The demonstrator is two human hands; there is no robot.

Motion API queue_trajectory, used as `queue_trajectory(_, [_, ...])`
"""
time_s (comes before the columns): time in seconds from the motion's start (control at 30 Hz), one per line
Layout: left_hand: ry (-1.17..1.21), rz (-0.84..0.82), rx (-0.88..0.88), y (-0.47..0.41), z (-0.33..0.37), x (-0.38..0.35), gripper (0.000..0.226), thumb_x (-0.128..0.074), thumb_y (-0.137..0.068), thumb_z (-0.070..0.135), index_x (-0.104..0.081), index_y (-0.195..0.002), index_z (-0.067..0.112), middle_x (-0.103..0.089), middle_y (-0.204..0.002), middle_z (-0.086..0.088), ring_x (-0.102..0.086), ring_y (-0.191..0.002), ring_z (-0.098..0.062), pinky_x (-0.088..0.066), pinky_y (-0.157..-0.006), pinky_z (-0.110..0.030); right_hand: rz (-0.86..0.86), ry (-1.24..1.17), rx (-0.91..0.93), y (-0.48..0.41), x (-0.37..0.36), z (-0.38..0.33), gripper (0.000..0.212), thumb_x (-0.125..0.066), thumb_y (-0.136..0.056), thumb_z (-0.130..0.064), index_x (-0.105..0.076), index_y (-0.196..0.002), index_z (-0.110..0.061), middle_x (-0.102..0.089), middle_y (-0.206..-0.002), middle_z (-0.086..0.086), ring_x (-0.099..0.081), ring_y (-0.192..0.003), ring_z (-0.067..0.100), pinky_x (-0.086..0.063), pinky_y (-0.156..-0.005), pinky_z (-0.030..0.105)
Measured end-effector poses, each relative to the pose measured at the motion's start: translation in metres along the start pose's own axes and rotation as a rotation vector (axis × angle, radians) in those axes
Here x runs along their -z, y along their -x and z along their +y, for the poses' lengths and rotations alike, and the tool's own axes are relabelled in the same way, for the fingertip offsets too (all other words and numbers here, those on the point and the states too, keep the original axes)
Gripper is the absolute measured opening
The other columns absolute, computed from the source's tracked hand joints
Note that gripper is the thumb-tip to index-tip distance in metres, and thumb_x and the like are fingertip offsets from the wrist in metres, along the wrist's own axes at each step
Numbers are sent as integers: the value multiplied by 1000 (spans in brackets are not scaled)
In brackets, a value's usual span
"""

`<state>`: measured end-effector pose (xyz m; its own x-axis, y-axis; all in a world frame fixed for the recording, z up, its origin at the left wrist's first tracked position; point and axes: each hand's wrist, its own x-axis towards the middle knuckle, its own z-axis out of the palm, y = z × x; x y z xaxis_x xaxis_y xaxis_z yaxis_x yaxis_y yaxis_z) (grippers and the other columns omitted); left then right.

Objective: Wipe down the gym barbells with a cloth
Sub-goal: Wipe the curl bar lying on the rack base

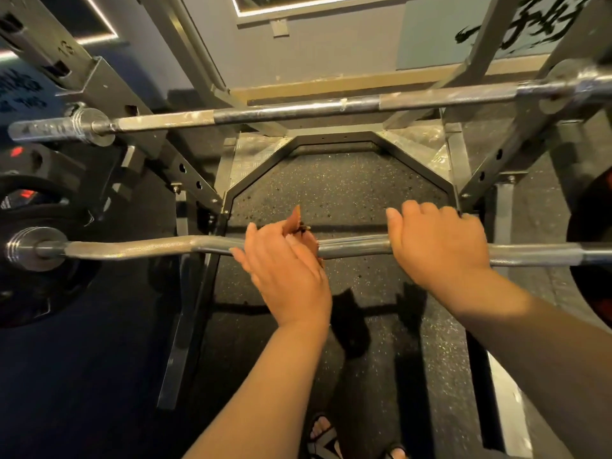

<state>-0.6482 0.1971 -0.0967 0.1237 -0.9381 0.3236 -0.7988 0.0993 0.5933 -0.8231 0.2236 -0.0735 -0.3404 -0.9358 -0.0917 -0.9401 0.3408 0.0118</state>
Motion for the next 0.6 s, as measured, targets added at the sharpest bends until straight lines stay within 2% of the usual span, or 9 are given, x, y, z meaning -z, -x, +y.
queue_trajectory(0.07, [-21, 2, -1, 10, 20, -12, 17, -50, -102, 17, -60, -116, 19, -59, -121, 2, -35, -145, -29, 17, -124, -36, 18, -13, 4, -1, -3, 5, 53, -13, -106, -46, -56, -112, -15, -69, -101, 9, -65, -90, 38, -43, -69, 43])
queue_trajectory(0.2, [-86, -190, -243, 35, 44, -28, 27, -41, -103, 25, -57, -124, 20, -57, -127, 3, -38, -143, -27, 8, -126, -46, 48, -54, 51, -6, -7, 0, 45, -15, -107, -42, -52, -114, -17, -68, -103, 7, -64, -91, 35, -35, -63, 41])
queue_trajectory(0.27, [-115, -277, -349, 32, 39, -24, 32, -37, -104, 27, -56, -128, 18, -57, -131, 1, -41, -141, -28, 3, -127, -46, 43, -66, 50, -5, -6, 3, 45, -15, -107, -43, -51, -116, -17, -68, -104, 7, -64, -92, 35, -36, -62, 40])
queue_trajectory(0.33, [-189, -318, -435, 21, 22, -11, 34, -35, -106, 30, -53, -133, 21, -56, -134, 4, -41, -143, -25, 5, -127, -45, 40, -82, 64, -5, -6, 4, 46, -15, -108, -44, -51, -117, -17, -68, -105, 6, -63, -92, 34, -39, -62, 40])
queue_trajectory(0.4, [-210, -246, -358, 14, 6, 2, 32, -32, -107, 31, -52, -132, 25, -55, -135, 7, -37, -146, -22, 11, -126, -43, 42, -91, 78, -5, -4, 5, 45, -16, -107, -45, -51, -116, -18, -68, -103, 4, -63, -90, 32, -39, -61, 39])
queue_trajectory(0.5, [-88, -89, -79, 17, 8, 4, 33, -30, -107, 28, -54, -126, 17, -54, -133, 0, -28, -150, -26, 18, -123, -32, 18, -109, 65, -6, -3, 7, 44, -18, -108, -46, -50, -118, -18, -68, -105, 4, -62, -94, 31, -38, -63, 39])
queue_trajectory(0.57, [-34, -92, 1, 26, 29, -12, 33, -32, -105, 25, -55, -124, 13, -54, -134, -2, -23, -152, -28, 22, -120, -29, 12, -96, 23, -5, -2, 6, 45, -19, -108, -45, -51, -119, -16, -68, -108, 6, -63, -97, 34, -39, -67, 41])
queue_trajectory(0.6, [-31, -119, -24, 32, 40, -21, 32, -33, -105, 24, -56, -124, 14, -55, -133, -1, -24, -151, -28, 21, -121, -32, 16, -76, -1, -3, -2, 5, 45, -19, -107, -43, -53, -116, -15, -69, -106, 9, -64, -96, 36, -44, -72, 43])
